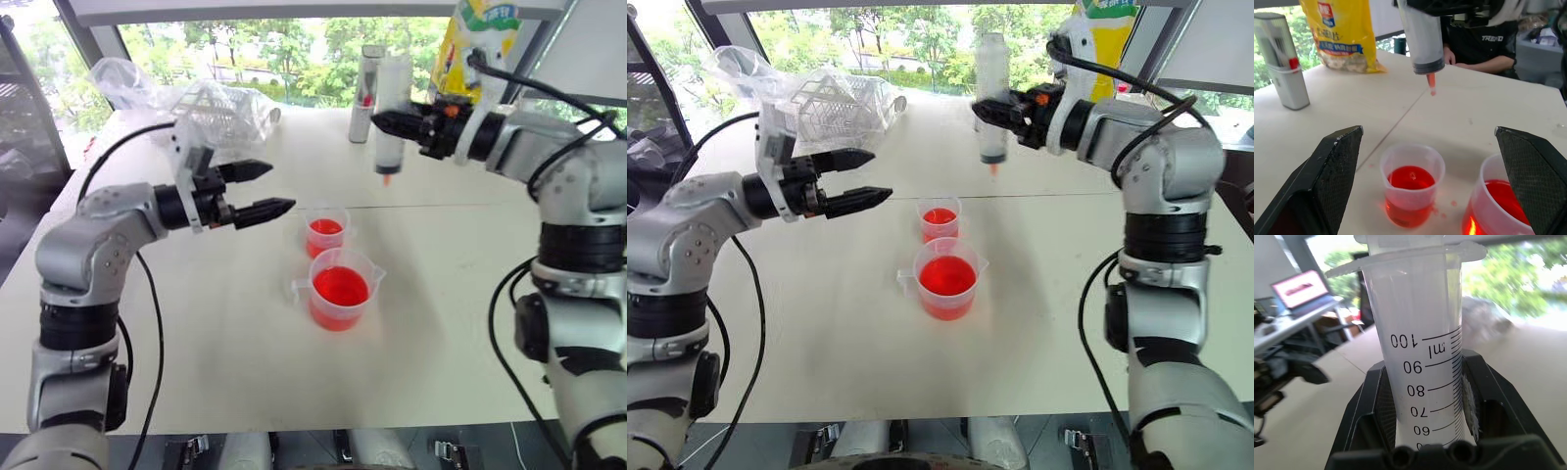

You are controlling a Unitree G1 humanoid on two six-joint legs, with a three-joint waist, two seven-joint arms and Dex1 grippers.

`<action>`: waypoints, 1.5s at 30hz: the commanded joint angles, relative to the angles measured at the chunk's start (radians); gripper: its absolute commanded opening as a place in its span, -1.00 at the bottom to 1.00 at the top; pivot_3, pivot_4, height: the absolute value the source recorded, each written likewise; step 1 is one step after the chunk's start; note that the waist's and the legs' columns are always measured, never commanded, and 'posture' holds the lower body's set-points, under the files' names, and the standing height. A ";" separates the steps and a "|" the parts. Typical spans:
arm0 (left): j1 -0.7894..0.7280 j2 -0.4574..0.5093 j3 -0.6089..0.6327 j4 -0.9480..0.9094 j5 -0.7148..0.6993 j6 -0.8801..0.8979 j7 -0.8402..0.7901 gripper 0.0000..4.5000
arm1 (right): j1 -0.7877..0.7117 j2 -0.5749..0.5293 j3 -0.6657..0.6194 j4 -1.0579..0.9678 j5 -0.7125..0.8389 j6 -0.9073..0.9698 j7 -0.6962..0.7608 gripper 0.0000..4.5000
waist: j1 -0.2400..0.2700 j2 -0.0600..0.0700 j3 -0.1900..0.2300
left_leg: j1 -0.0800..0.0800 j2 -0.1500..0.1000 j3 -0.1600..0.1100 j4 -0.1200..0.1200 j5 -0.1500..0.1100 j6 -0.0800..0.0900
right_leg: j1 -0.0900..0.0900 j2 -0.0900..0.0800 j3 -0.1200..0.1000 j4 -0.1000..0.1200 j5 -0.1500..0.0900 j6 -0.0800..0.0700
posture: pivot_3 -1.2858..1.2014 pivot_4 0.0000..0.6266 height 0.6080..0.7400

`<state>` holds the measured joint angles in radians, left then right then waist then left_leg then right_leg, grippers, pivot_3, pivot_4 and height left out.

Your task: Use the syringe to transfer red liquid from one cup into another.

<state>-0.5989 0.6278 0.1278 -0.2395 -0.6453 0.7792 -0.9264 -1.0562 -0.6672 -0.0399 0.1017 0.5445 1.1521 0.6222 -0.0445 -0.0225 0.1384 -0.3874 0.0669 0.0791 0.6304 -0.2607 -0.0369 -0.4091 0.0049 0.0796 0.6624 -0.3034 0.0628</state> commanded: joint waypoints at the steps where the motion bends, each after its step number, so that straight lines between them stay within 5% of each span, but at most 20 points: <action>1: 0.016 0.004 0.018 -0.065 -0.036 0.005 0.024 0.97 | -0.026 -0.068 0.091 -0.011 -0.052 0.149 -0.021 -0.37 | 0.000 0.000 0.000 | 0.000 0.000 0.000 0.000 0.000 0.000 | 0.000 0.000 0.000 0.000 0.000 0.000 | 0.03 -0.52 1.00; 7: 0.036 0.006 0.013 -0.089 -0.060 0.010 0.041 0.97 | -0.027 -0.112 0.230 0.032 -0.037 0.434 -0.028 -0.37 | 0.000 0.000 0.000 | 0.000 0.000 0.000 0.000 0.000 0.000 | 0.000 0.001 0.000 -0.001 0.000 0.000 | 0.03 -0.52 1.00; 16: 0.059 0.015 -0.003 -0.107 -0.044 -0.004 0.053 0.97 | 0.051 -0.076 0.341 0.140 -0.017 0.462 -0.115 -0.37 | 0.000 0.000 0.000 | -0.001 -0.001 0.000 0.000 0.000 0.000 | 0.000 0.001 0.000 -0.002 0.000 0.000 | 0.03 -0.52 1.00; 23: 0.057 0.008 -0.010 -0.115 -0.046 -0.003 0.074 1.00 | 0.073 0.008 0.294 0.212 -0.084 0.462 -0.190 0.99 | 0.000 -0.001 0.000 | -0.002 -0.001 0.000 0.000 0.000 0.000 | 0.000 0.002 -0.001 -0.002 0.000 0.000 | 0.03 -0.52 1.00; 31: 0.078 0.036 -0.019 -0.127 -0.042 -0.006 0.066 1.00 | 0.083 -0.037 0.298 0.136 -0.053 0.462 -0.163 0.99 | 0.000 -0.001 -0.001 | -0.002 -0.001 0.000 0.000 0.000 0.000 | 0.000 0.001 -0.001 -0.003 0.000 0.001 | 0.03 -0.52 1.00; 38: 0.103 0.076 0.002 -0.136 -0.059 0.002 0.046 1.00 | 0.073 -0.240 0.244 -0.166 0.066 0.449 0.017 0.99 | 0.001 0.000 0.000 | -0.002 -0.001 -0.001 -0.002 0.000 0.000 | 0.000 0.001 -0.001 -0.005 0.000 0.001 | 0.03 -0.52 1.00; 45: 0.132 0.131 0.034 -0.157 -0.085 0.020 0.034 1.00 | 0.287 -0.461 0.000 -0.444 0.133 0.049 0.324 0.99 | 0.001 -0.001 0.000 | -0.002 -0.001 -0.002 -0.003 -0.001 0.001 | 0.001 0.001 -0.003 -0.009 0.000 0.001 | 0.03 -0.52 1.00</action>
<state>-0.4660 0.7390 0.1202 -0.3617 -0.7087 0.7992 -0.8872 -0.8038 -1.0985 0.0303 -0.2823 0.6562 1.3094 0.8589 -0.0430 -0.0235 0.1384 -0.3894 0.0663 0.0765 0.6273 -0.2614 -0.0360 -0.4065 0.0065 0.0760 0.6519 -0.3033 0.0636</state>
